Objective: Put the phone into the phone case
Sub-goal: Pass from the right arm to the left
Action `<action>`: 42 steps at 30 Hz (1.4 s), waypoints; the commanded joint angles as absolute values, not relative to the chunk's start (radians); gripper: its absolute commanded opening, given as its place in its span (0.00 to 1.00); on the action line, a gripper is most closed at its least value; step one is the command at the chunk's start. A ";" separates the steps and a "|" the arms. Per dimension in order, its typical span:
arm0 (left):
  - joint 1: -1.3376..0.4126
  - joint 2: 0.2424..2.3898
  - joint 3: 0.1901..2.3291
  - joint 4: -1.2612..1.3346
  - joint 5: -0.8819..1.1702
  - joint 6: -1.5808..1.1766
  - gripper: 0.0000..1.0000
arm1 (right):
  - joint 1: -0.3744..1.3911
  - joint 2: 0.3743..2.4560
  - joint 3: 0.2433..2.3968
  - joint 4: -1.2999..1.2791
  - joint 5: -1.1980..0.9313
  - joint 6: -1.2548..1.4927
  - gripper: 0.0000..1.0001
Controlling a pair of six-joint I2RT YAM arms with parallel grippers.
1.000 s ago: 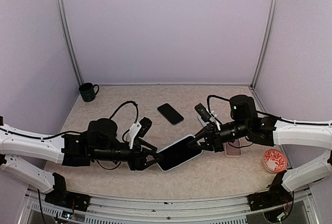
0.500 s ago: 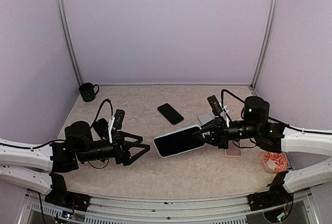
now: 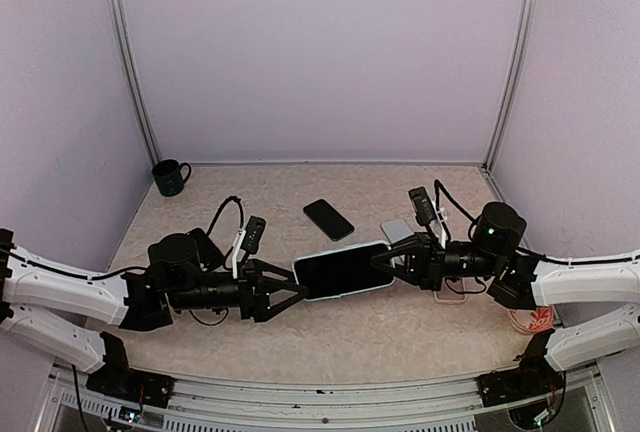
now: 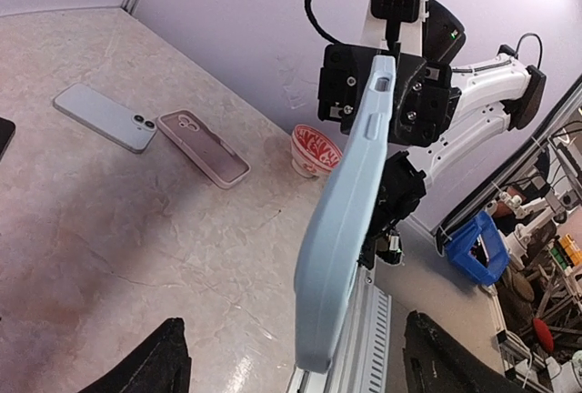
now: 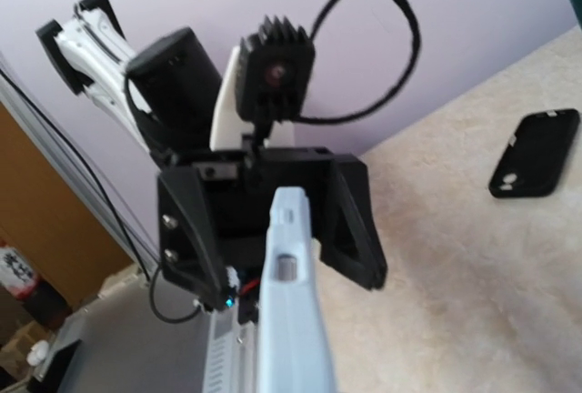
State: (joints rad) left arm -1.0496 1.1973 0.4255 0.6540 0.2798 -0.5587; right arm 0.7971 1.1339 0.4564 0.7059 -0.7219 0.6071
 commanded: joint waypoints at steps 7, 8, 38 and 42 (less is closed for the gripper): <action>-1.043 1.278 0.514 0.740 0.320 -0.550 0.41 | 0.801 1.175 0.447 0.922 -0.741 0.682 0.00; -1.042 1.281 0.514 0.743 0.321 -0.551 0.36 | 0.802 1.176 0.445 0.919 -0.741 0.680 0.00; -1.028 1.091 0.487 0.488 0.252 -0.552 0.00 | 0.833 0.993 0.743 -0.039 -0.448 0.165 0.99; -1.025 1.092 0.515 0.420 0.266 -0.565 0.00 | 0.880 0.938 0.738 -0.042 -0.361 0.037 0.99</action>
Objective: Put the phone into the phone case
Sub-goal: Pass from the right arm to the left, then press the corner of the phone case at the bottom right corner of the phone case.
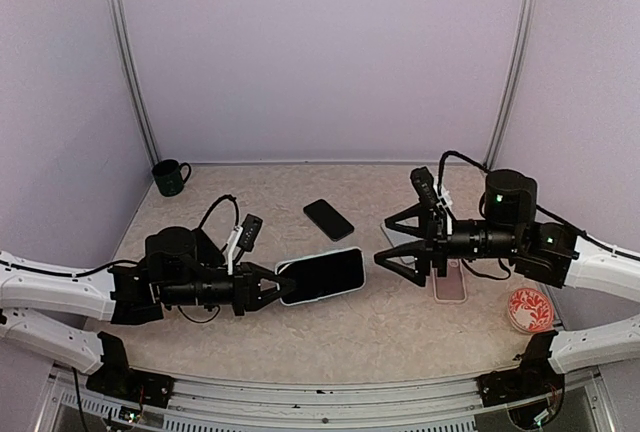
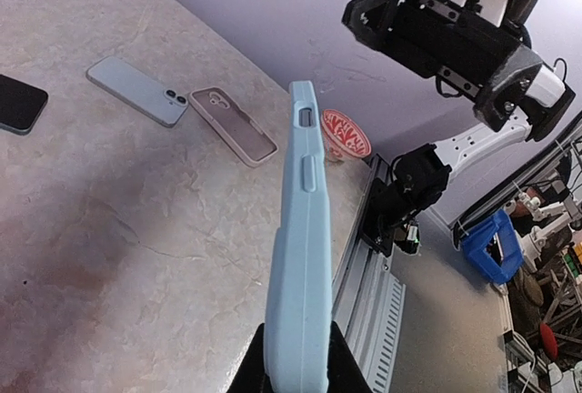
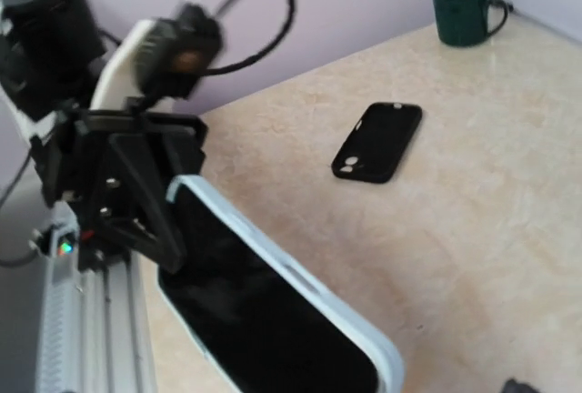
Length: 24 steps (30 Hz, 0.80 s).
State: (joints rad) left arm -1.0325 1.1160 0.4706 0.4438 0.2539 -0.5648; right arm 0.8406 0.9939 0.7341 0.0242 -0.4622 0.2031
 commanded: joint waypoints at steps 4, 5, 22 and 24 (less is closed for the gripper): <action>-1.024 1.106 0.546 0.368 0.289 -0.588 0.00 | 0.927 0.907 0.696 0.020 -0.329 -0.105 0.99; -1.024 1.109 0.555 0.354 0.291 -0.595 0.00 | 0.938 0.907 0.695 0.026 -0.321 -0.129 0.99; -1.021 0.978 0.556 0.391 0.354 -0.556 0.00 | 0.935 0.905 0.685 0.015 -0.368 0.134 0.99; -1.022 0.957 0.546 0.405 0.354 -0.541 0.00 | 0.915 0.923 0.674 0.022 -0.431 0.181 0.99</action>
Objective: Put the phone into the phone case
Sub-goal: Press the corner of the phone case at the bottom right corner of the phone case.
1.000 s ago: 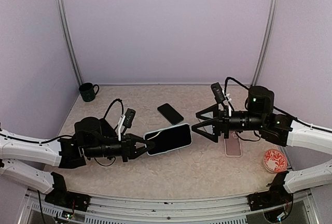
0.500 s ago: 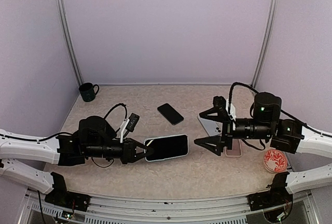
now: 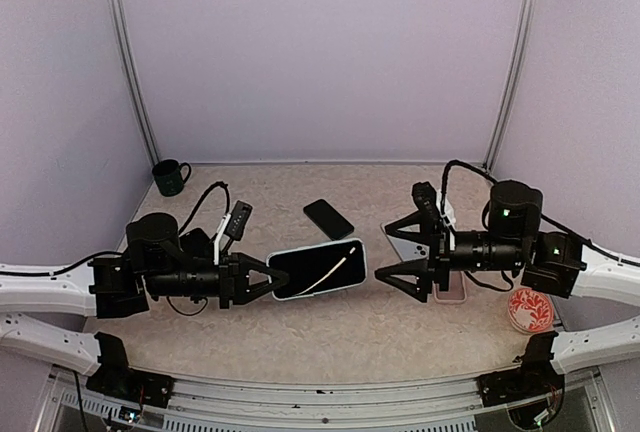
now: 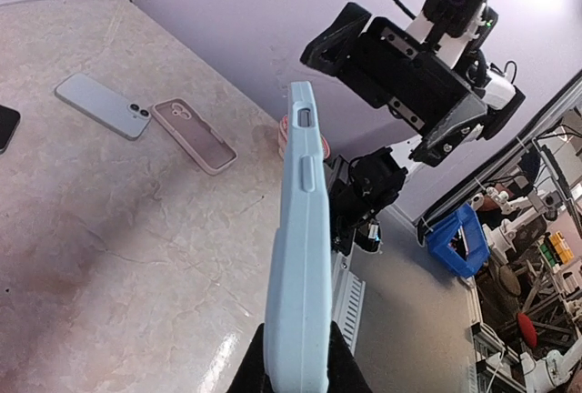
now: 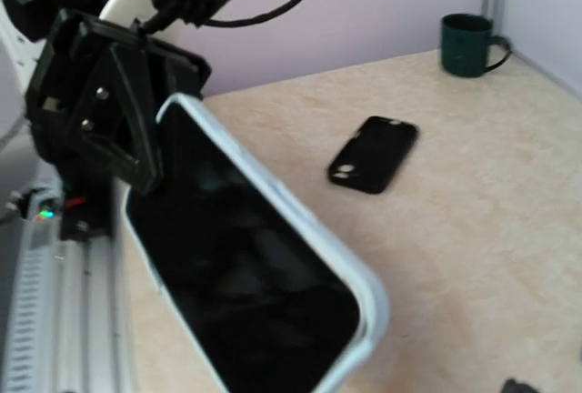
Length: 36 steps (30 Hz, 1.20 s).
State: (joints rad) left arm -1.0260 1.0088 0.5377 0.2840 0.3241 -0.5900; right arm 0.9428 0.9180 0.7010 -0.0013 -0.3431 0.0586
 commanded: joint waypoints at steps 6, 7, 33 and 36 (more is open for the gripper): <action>-1.021 0.935 0.550 0.410 0.370 -0.518 0.00 | 0.869 0.997 0.654 0.119 -0.660 0.323 0.95; -1.022 0.940 0.551 0.409 0.374 -0.516 0.00 | 0.864 1.007 0.653 0.145 -0.696 0.341 0.94; -1.080 0.973 0.579 0.304 0.249 -0.435 0.00 | 0.858 1.250 0.793 0.162 -0.862 0.450 0.01; -1.098 0.982 0.588 0.289 0.224 -0.419 0.00 | 0.857 1.270 0.807 0.140 -0.844 0.453 0.00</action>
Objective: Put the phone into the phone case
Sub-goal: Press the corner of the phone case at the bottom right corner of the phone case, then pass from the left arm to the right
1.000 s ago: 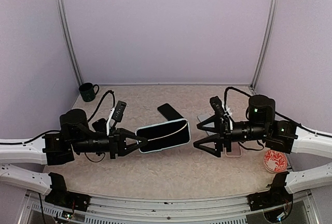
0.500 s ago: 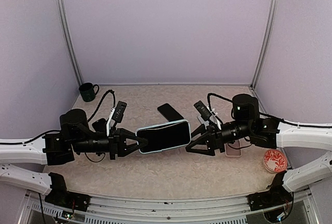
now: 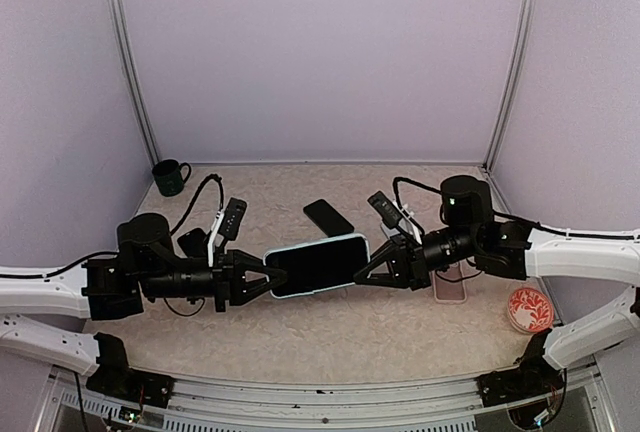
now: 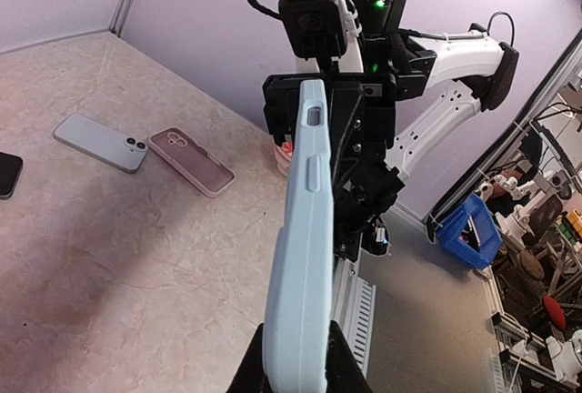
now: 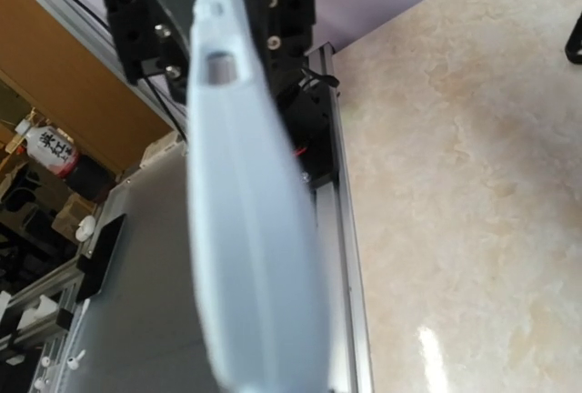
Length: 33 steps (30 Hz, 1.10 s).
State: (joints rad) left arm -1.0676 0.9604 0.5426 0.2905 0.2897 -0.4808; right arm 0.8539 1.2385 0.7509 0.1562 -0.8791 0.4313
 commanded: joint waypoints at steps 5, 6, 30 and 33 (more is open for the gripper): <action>-1.129 0.997 0.611 0.250 0.166 -0.388 0.00 | 0.856 1.294 0.823 0.123 -0.850 0.459 0.05; -1.130 0.996 0.610 0.250 0.164 -0.388 0.00 | 0.856 1.295 0.826 0.108 -0.843 0.442 0.23; -1.040 1.092 0.673 0.149 0.336 -0.620 0.00 | 0.996 0.976 0.662 -0.004 -0.245 -0.387 0.99; -1.035 1.123 0.676 0.156 0.345 -0.644 0.00 | 1.033 1.007 0.674 -0.003 -0.242 -0.441 0.99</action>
State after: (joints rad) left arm -1.0454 1.1030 0.6308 0.0895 0.3077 -0.6029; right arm 0.9905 0.9783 0.6601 -0.0212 -0.2920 -0.3237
